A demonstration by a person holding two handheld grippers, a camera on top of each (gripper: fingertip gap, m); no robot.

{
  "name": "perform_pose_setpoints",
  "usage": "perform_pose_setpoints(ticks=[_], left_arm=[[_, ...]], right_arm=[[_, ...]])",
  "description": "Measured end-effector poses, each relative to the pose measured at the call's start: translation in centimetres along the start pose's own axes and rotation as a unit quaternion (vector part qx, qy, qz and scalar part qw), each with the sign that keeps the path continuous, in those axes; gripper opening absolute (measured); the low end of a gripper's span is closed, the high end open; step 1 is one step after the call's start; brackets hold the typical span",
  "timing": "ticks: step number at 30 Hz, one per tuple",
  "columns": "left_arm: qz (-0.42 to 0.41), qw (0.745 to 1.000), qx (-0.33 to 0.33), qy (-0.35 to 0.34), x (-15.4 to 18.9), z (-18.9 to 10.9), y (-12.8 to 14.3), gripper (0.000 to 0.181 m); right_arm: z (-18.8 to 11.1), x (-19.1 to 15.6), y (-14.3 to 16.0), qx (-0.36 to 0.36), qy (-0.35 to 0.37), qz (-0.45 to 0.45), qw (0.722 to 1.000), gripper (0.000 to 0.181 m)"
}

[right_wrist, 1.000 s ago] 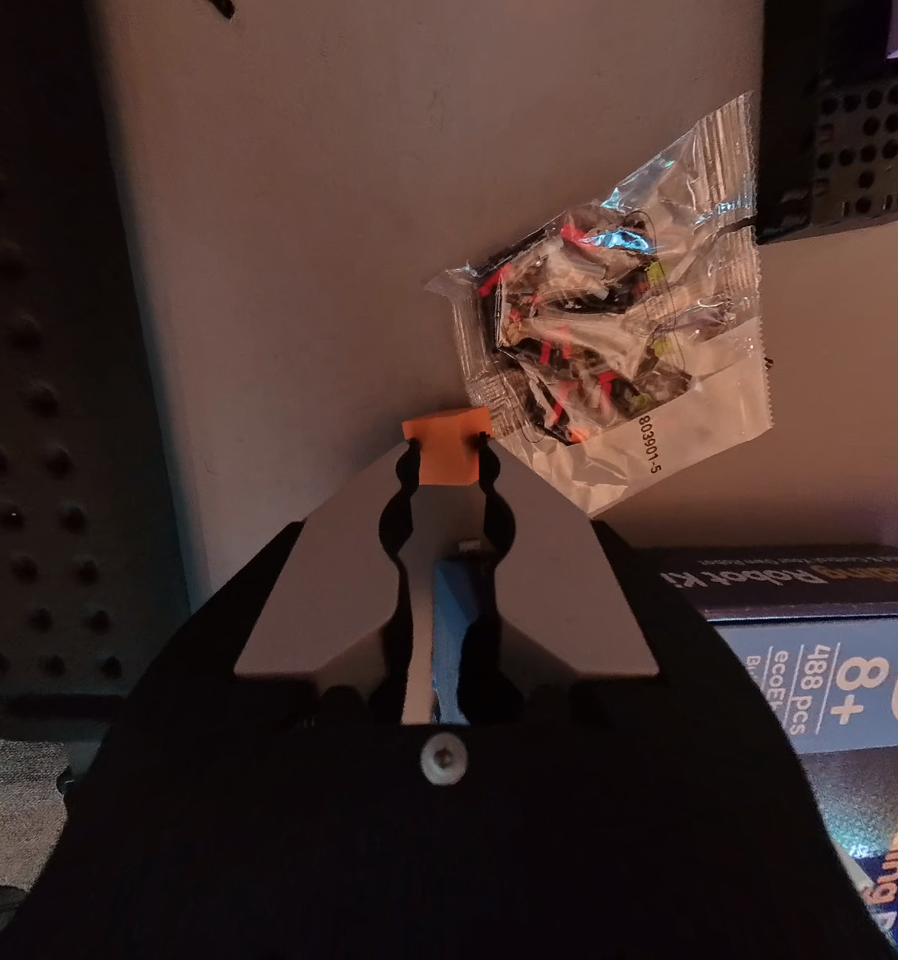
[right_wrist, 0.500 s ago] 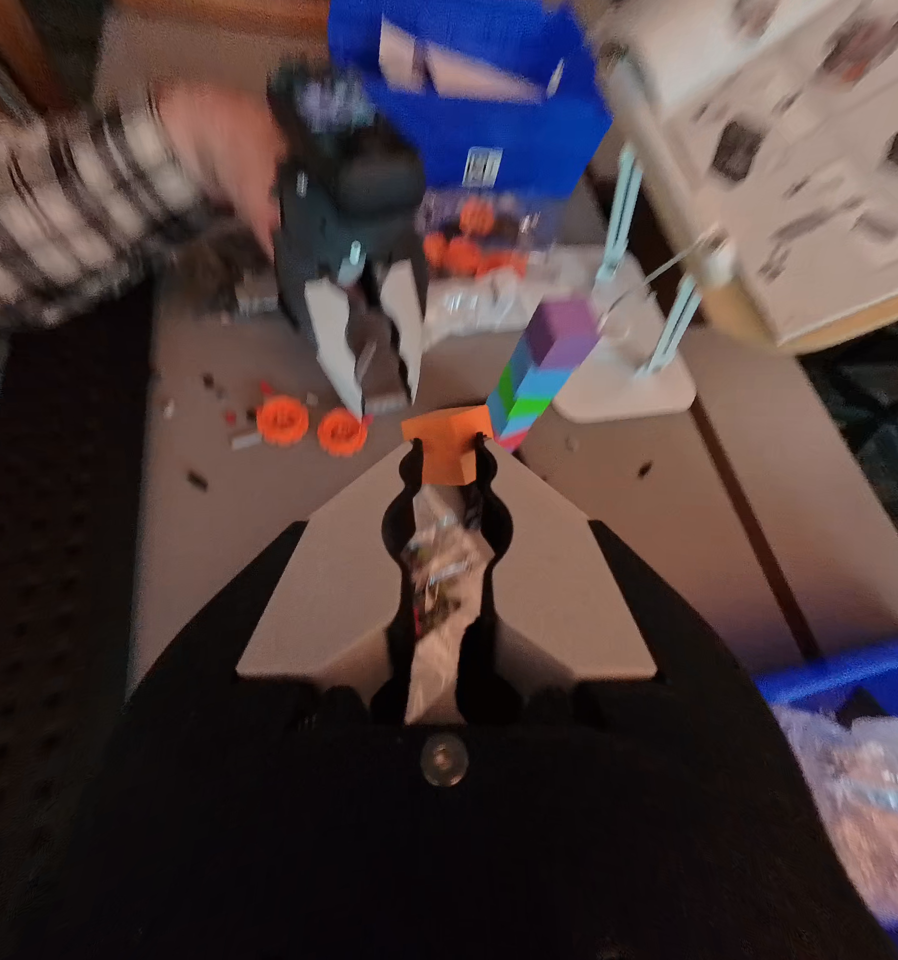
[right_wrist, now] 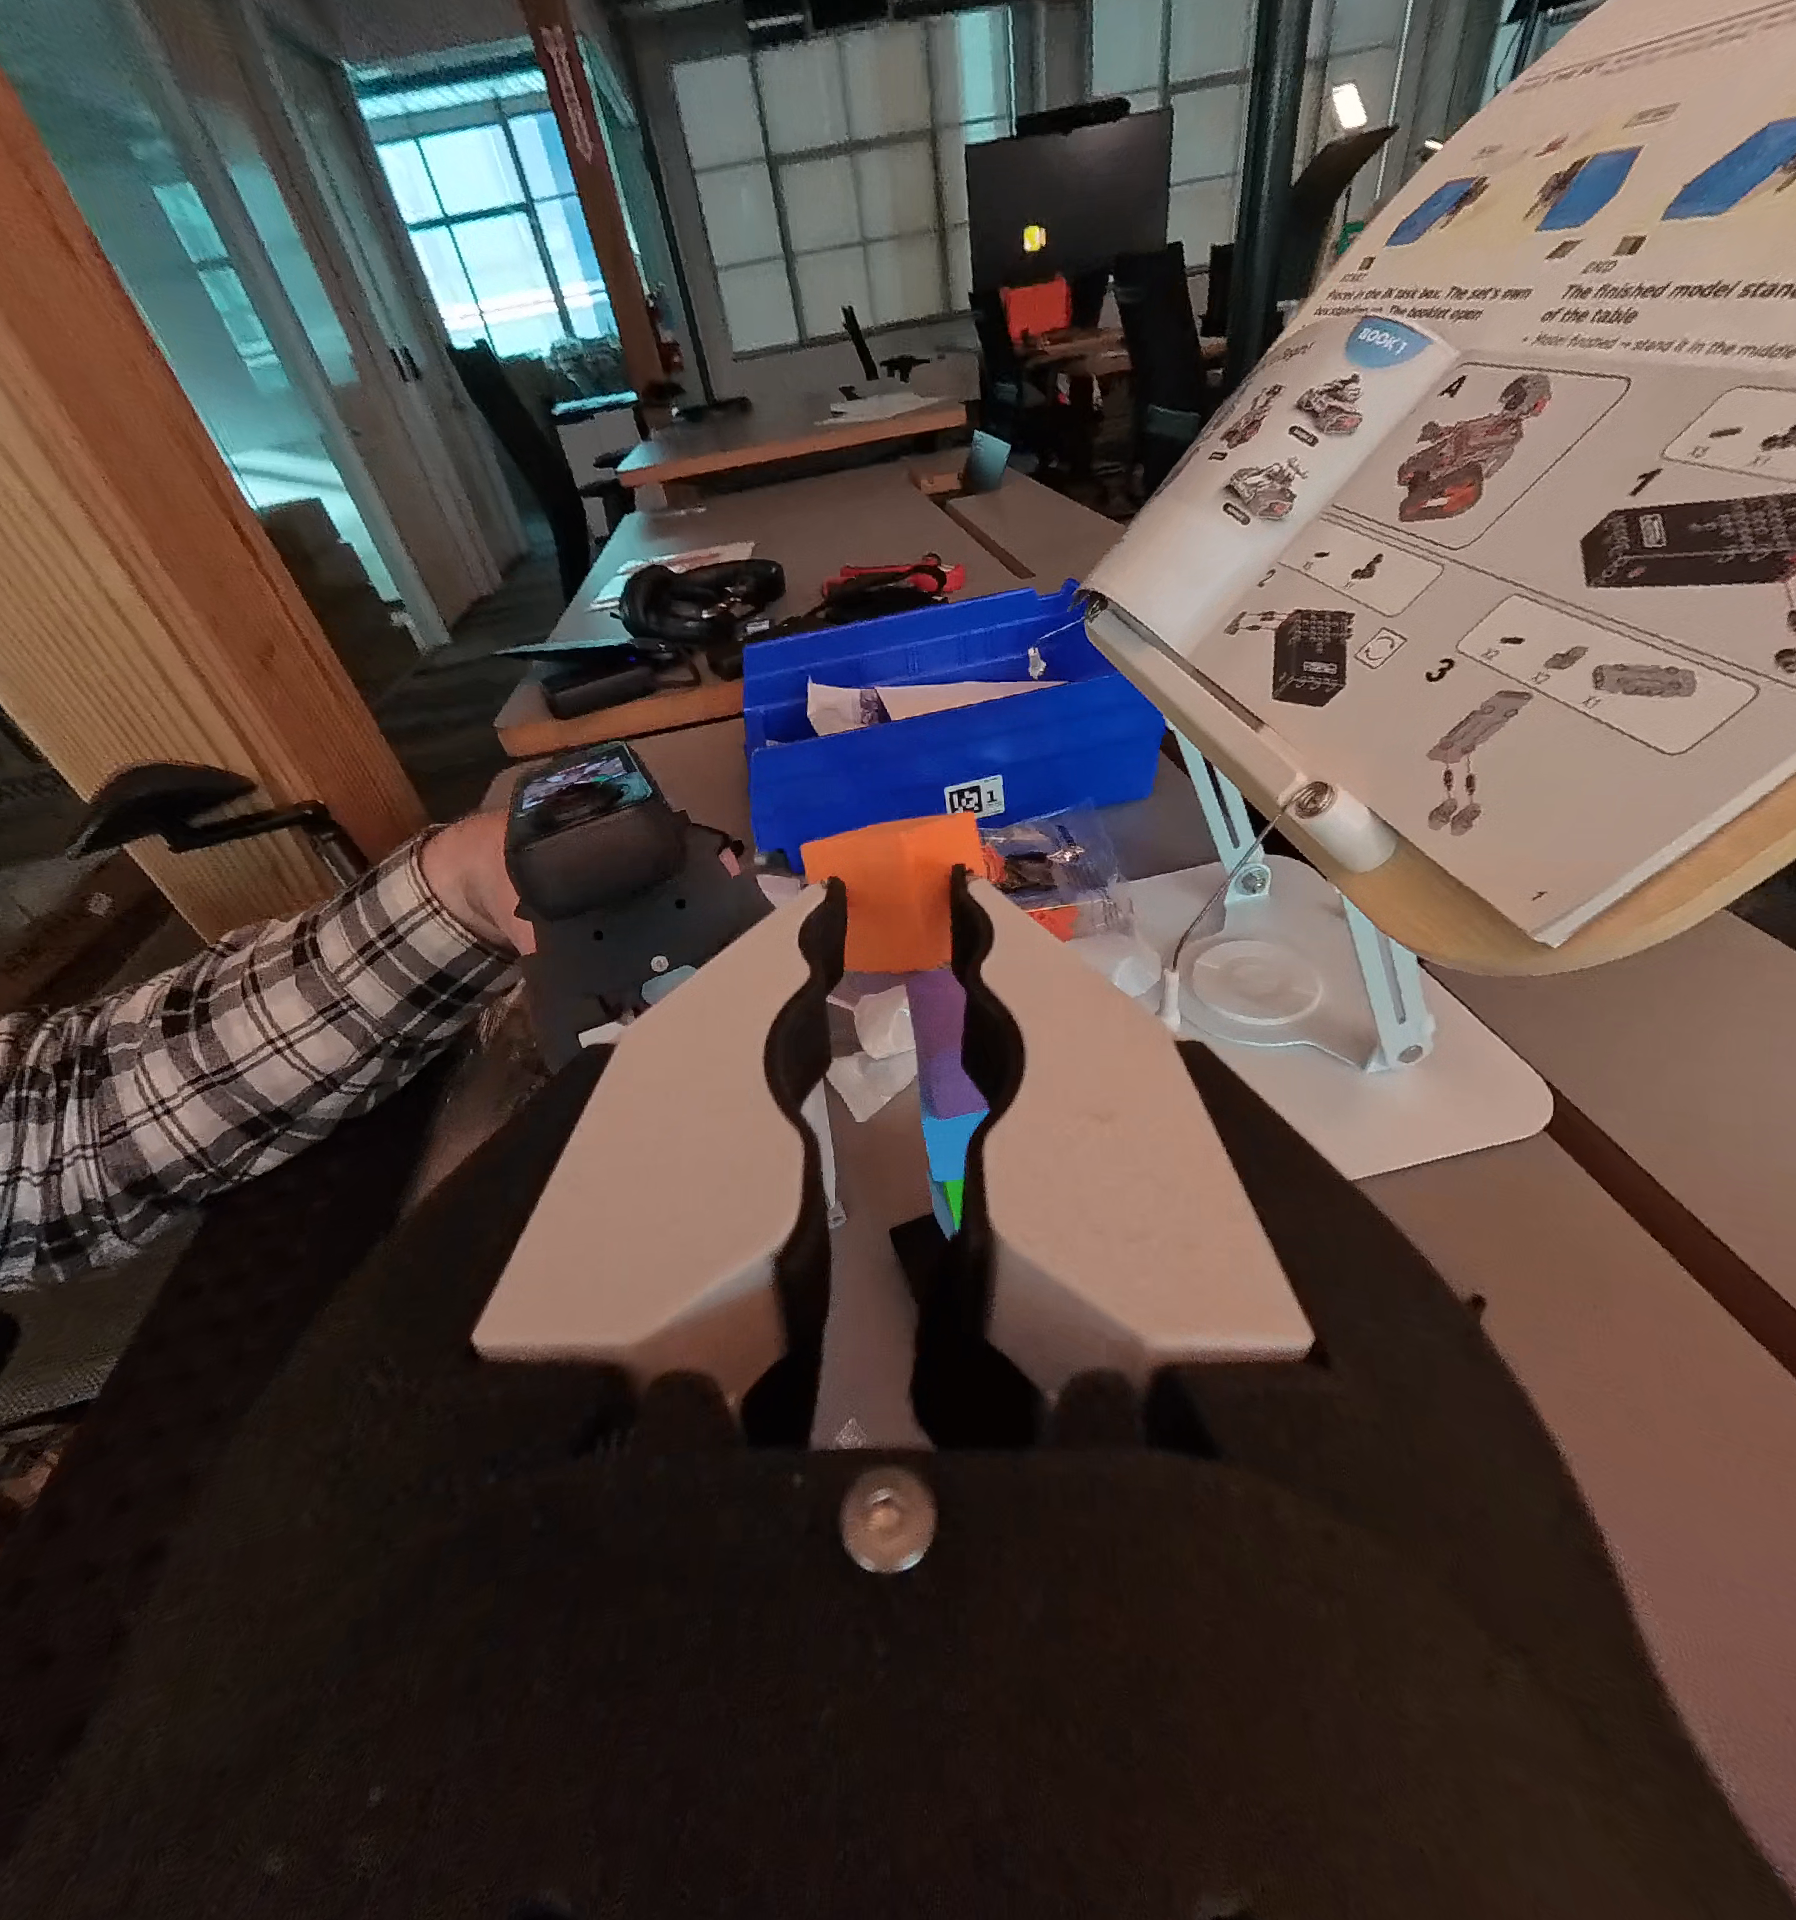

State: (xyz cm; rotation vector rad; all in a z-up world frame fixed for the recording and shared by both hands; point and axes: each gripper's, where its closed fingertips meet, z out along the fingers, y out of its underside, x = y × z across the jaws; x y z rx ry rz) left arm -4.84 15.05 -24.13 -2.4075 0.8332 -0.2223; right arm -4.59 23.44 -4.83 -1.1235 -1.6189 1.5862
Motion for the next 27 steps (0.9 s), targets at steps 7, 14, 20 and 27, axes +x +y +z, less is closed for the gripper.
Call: perform_pose_setpoints(ticks=[7, 14, 20, 27], left_arm=[[-0.002, 1.000, 0.000, 0.001, -0.1, 0.1, 0.0, 0.038], [-0.001, 1.000, -0.004, 0.004, 0.0, 0.3, 0.1, 0.038], [-0.001, 1.000, -0.005, 0.006, 0.1, 0.4, 0.1, 0.038], [-0.001, 1.000, -0.005, 0.007, 0.1, 0.4, 0.1, 0.038]], right_arm=[[0.3, 1.1, 0.6, 0.030, -0.035, 0.021, 0.999, 0.018], [0.3, 1.6, 1.6, 0.030, -0.021, 0.017, 0.999, 0.020], [-0.1, 1.5, 1.6, 0.025, -0.006, 0.007, 1.000, 0.026], [0.2, 1.4, 2.1, -0.023, -0.002, -0.024, 0.999, 0.040]])
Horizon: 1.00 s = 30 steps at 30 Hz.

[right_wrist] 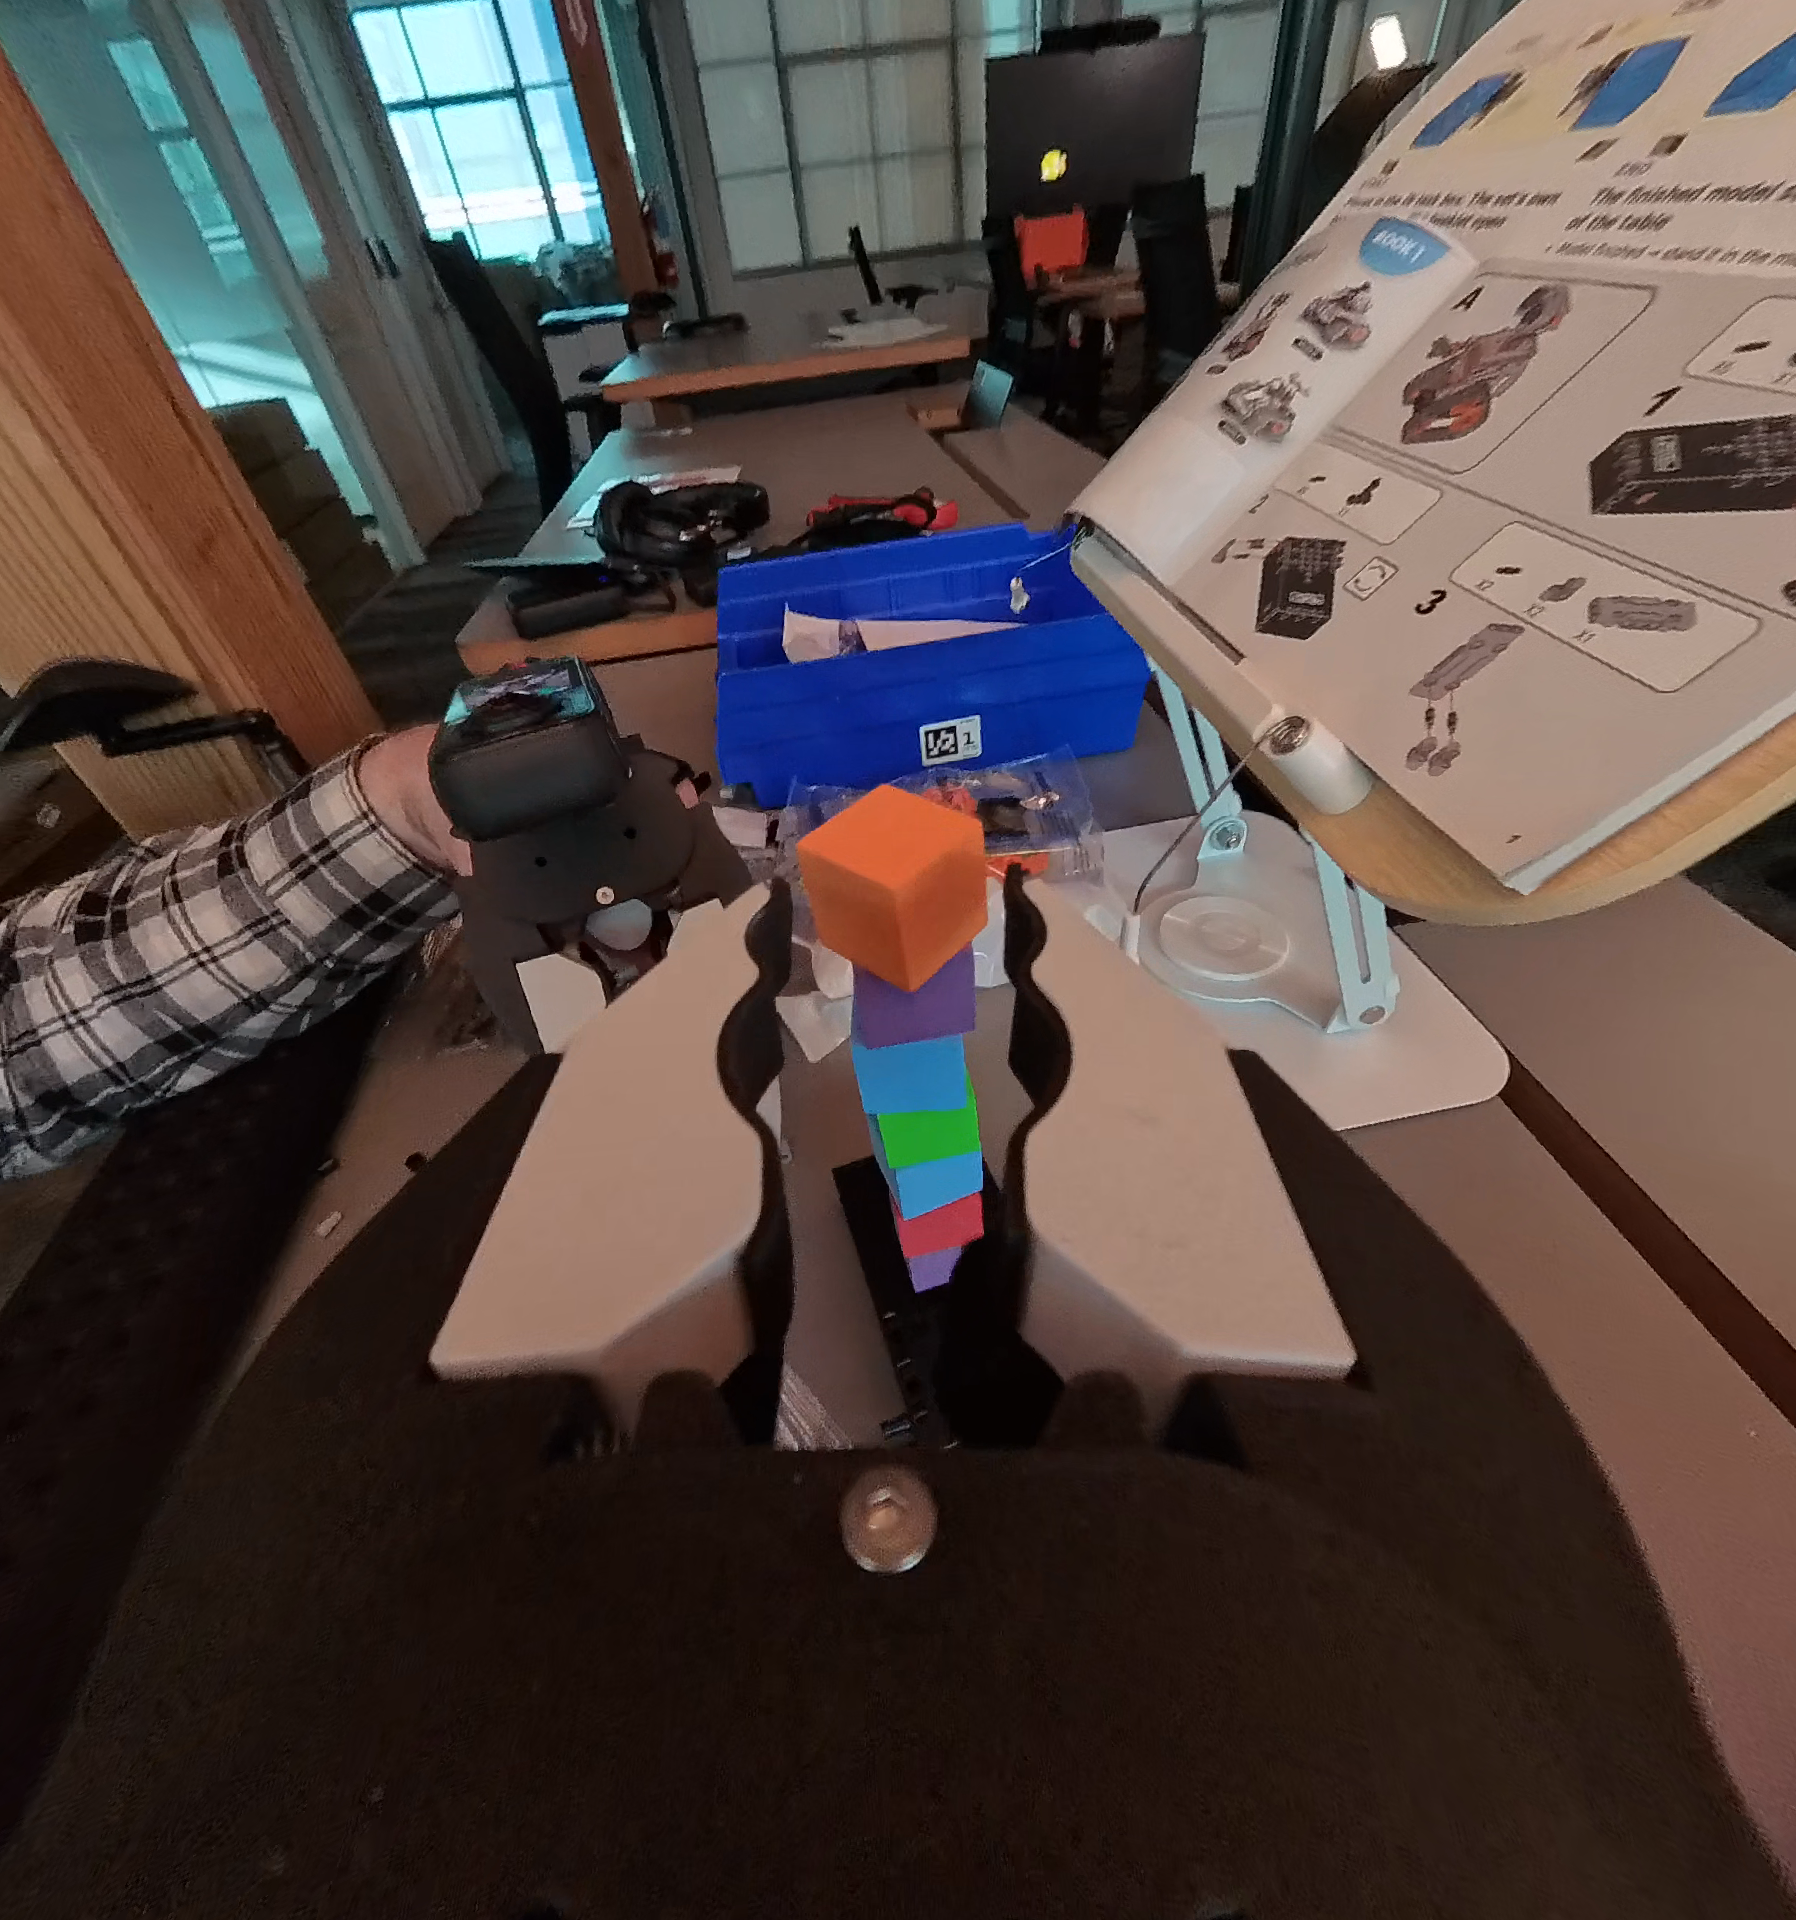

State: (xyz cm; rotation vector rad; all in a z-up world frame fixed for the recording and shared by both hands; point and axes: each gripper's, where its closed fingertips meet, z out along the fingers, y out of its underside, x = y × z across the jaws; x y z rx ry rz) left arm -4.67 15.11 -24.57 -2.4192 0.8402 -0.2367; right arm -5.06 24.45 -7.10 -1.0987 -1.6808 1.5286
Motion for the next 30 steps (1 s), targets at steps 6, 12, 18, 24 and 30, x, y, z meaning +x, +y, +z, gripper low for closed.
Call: perform_pose_setpoints(ticks=[6, 12, 18, 24, 30], left_arm=[[0.000, 1.000, 0.001, 0.000, 0.0, -0.1, 0.0, 0.038], [0.000, 1.000, 0.000, 0.001, 0.0, -0.1, 0.1, 0.038], [0.000, 1.000, 0.001, 0.000, -0.1, -0.1, 0.1, 0.038], [0.000, 1.000, 0.001, 0.000, 0.0, -0.1, 0.1, 0.038], [0.001, 1.000, 0.000, 0.000, 0.0, -0.1, 0.0, 0.038]], right_arm=[[1.2, -0.2, 0.6, -0.038, -0.048, -0.004, 0.998, 0.047], [1.7, -0.4, 0.3, -0.025, -0.104, 0.010, 0.994, 0.036], [1.6, 0.2, -0.9, 0.013, -0.071, 0.020, 0.997, 0.035], [1.5, 0.4, -1.3, 0.039, 0.008, 0.004, 0.999, 0.035], [1.4, 0.2, -1.6, 0.050, 0.074, 0.005, 0.996, 0.036]])
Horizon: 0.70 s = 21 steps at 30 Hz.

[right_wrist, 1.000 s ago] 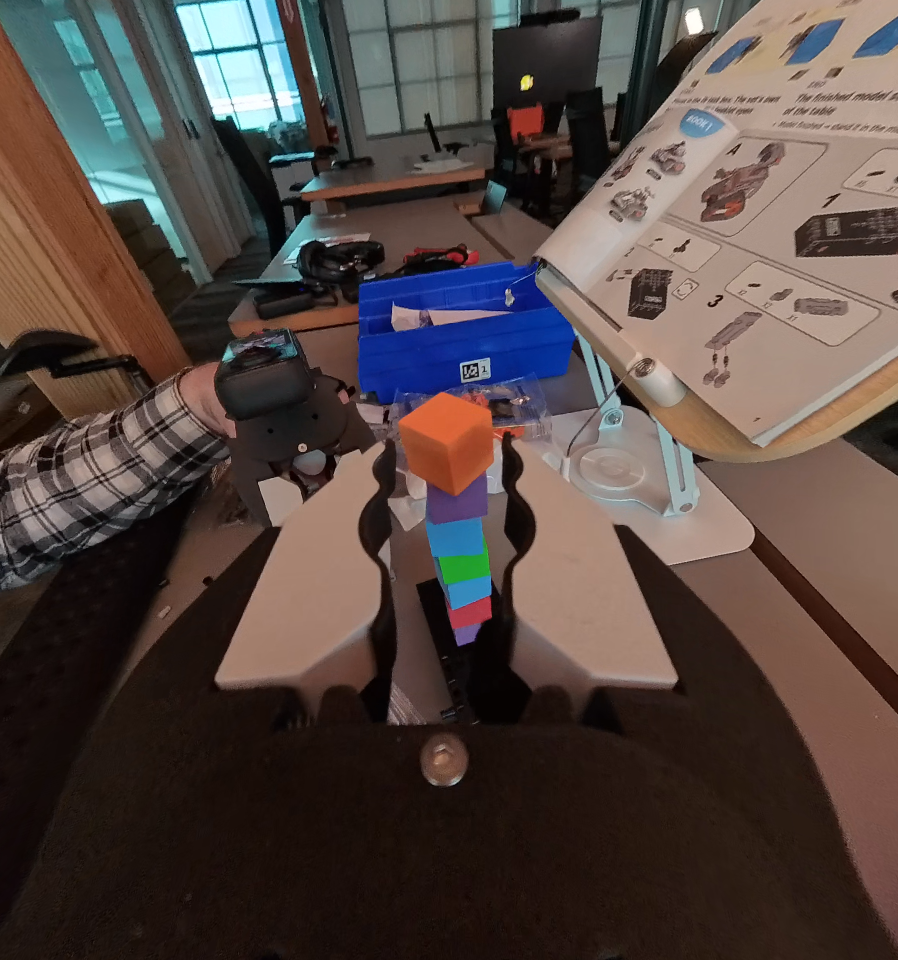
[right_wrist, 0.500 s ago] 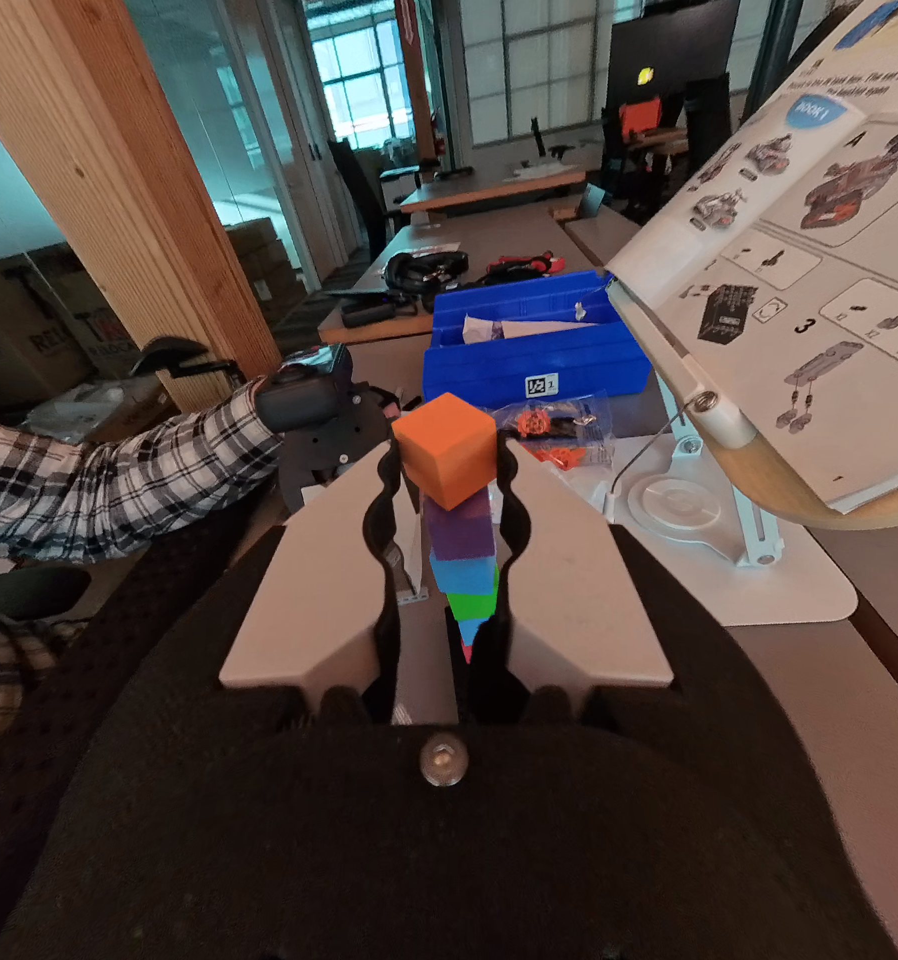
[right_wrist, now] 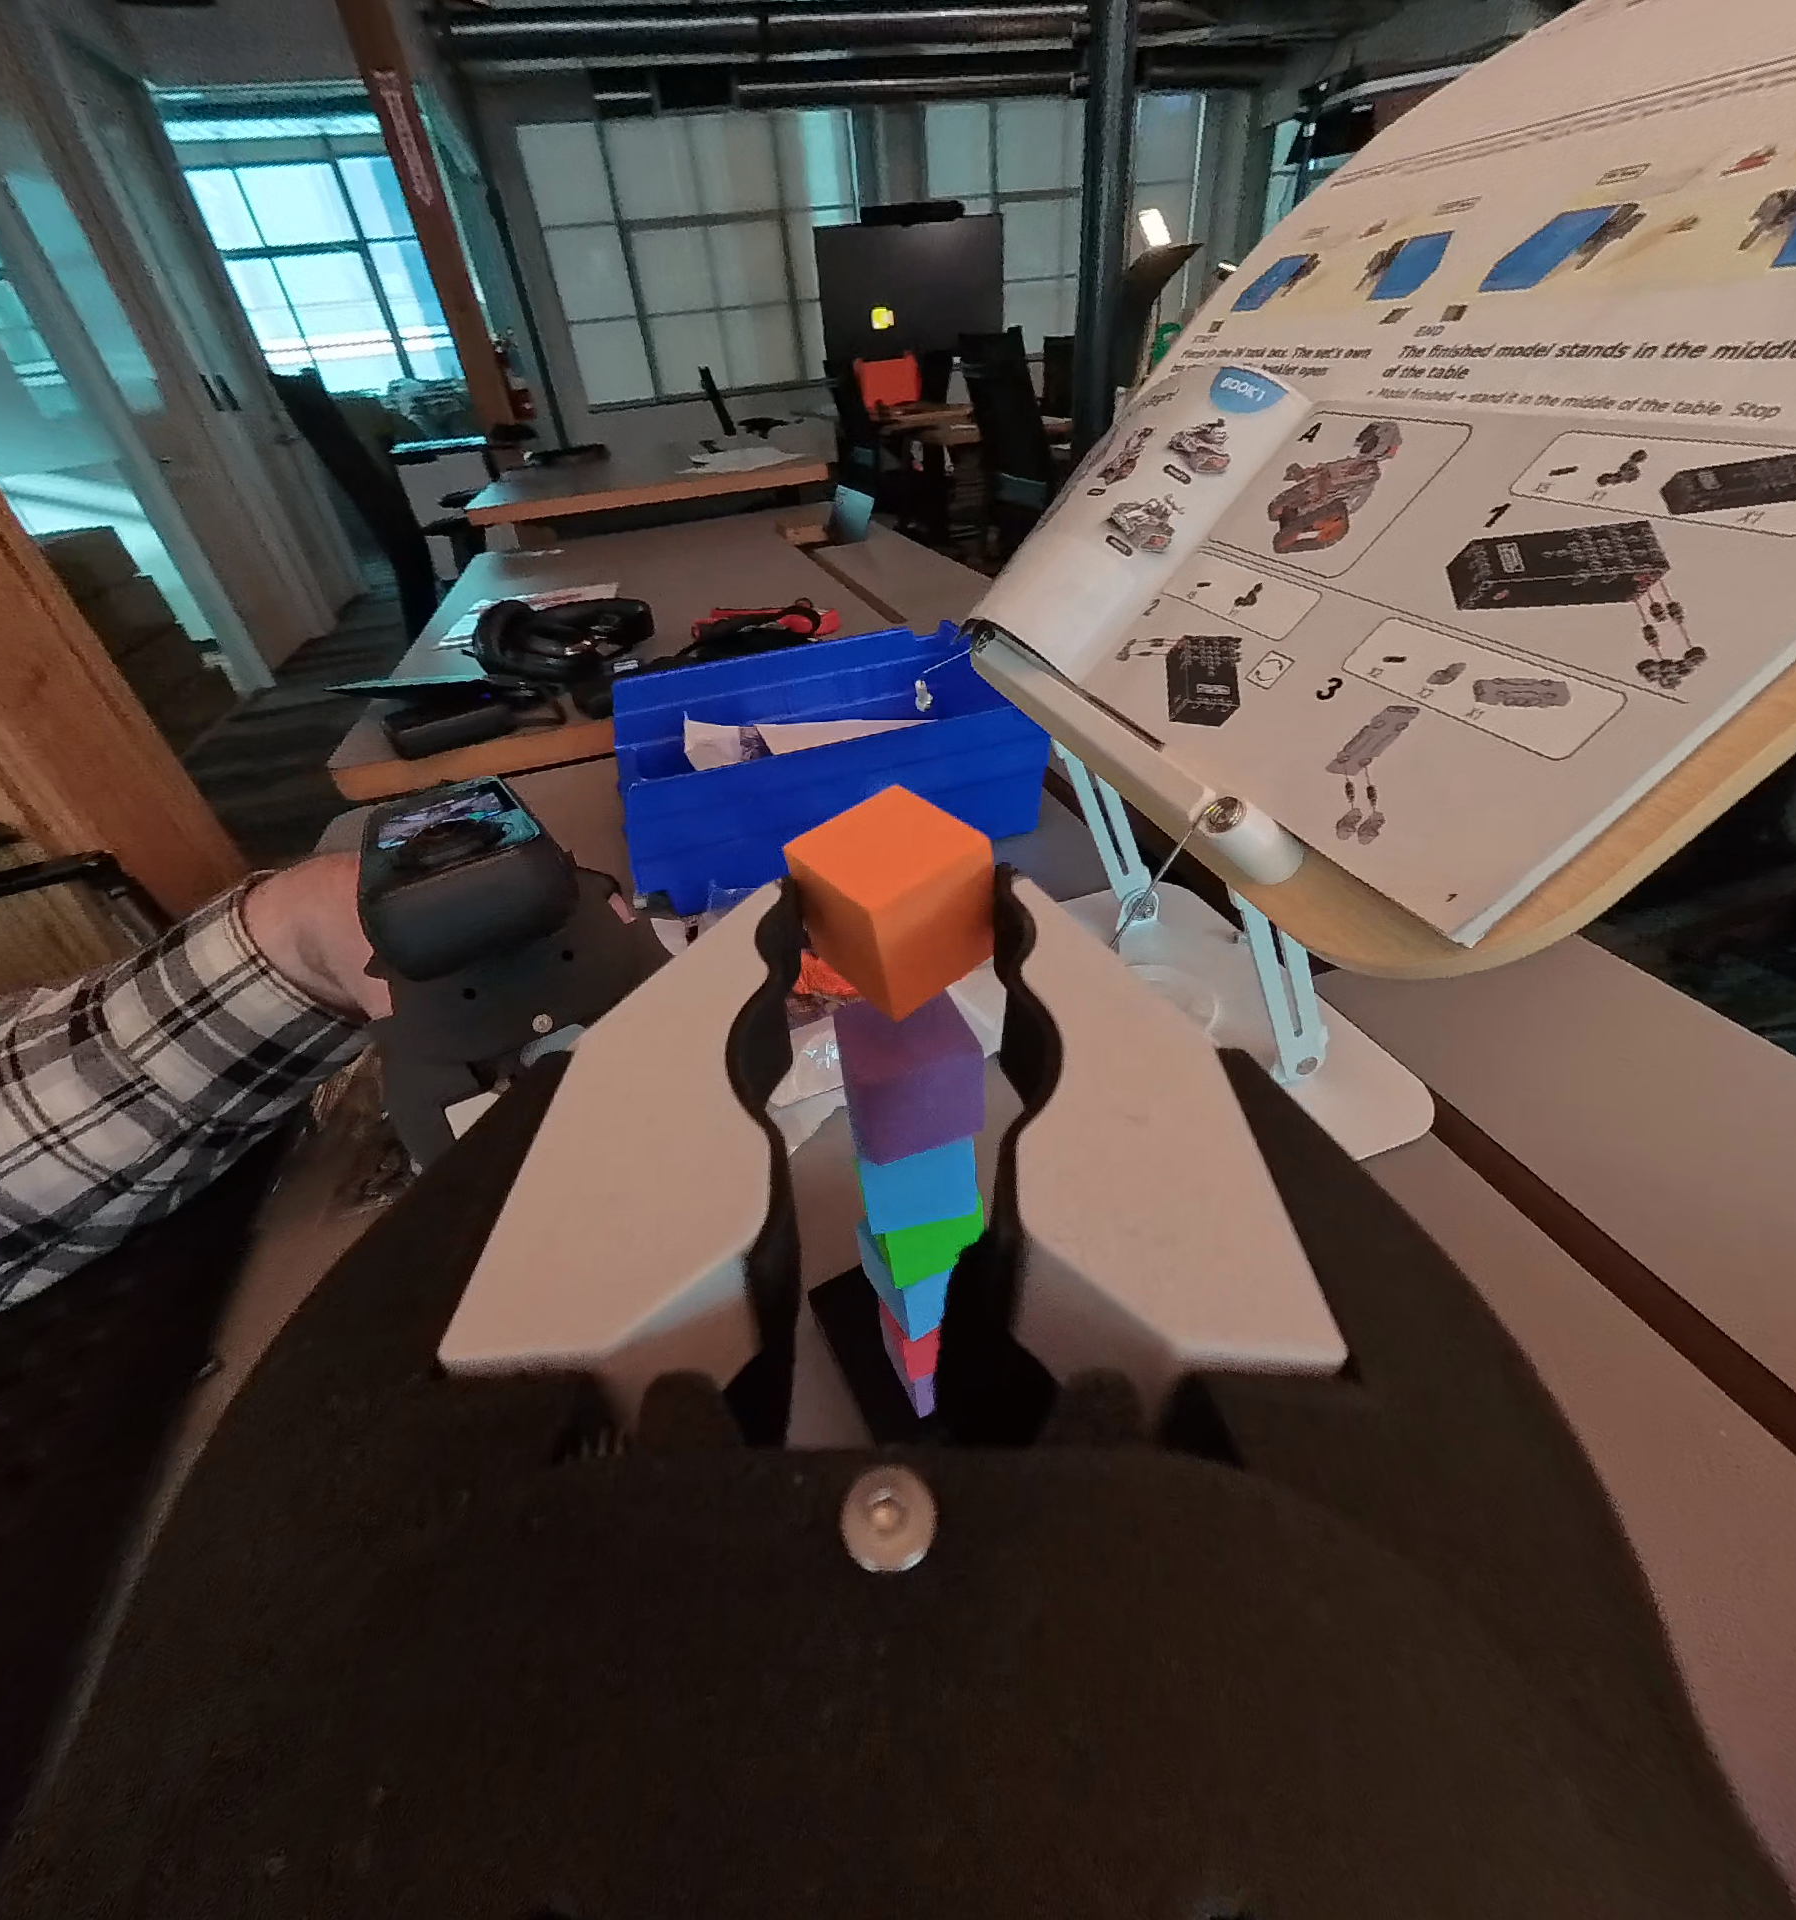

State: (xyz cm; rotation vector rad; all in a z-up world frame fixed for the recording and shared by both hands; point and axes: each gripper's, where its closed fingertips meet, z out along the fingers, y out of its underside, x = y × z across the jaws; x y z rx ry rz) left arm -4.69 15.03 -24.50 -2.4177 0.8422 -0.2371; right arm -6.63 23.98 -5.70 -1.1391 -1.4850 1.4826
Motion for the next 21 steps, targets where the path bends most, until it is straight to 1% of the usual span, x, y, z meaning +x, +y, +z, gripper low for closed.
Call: perform_pose_setpoints(ticks=[6, 18, 21], left_arm=[[0.001, 1.000, 0.002, -0.001, 0.0, -0.1, -0.1, 0.038], [0.001, 1.000, 0.003, -0.002, 0.0, -0.2, -0.1, 0.038], [0.001, 1.000, 0.003, -0.002, 0.0, -0.2, -0.1, 0.038]], right_arm=[[0.1, 0.4, 0.8, -0.012, 0.050, 0.000, 0.999, 0.036], [0.5, 0.4, 1.9, -0.017, 0.079, 0.003, 0.997, 0.036], [0.6, 0.3, 2.2, -0.025, 0.074, 0.007, 0.997, 0.036]])
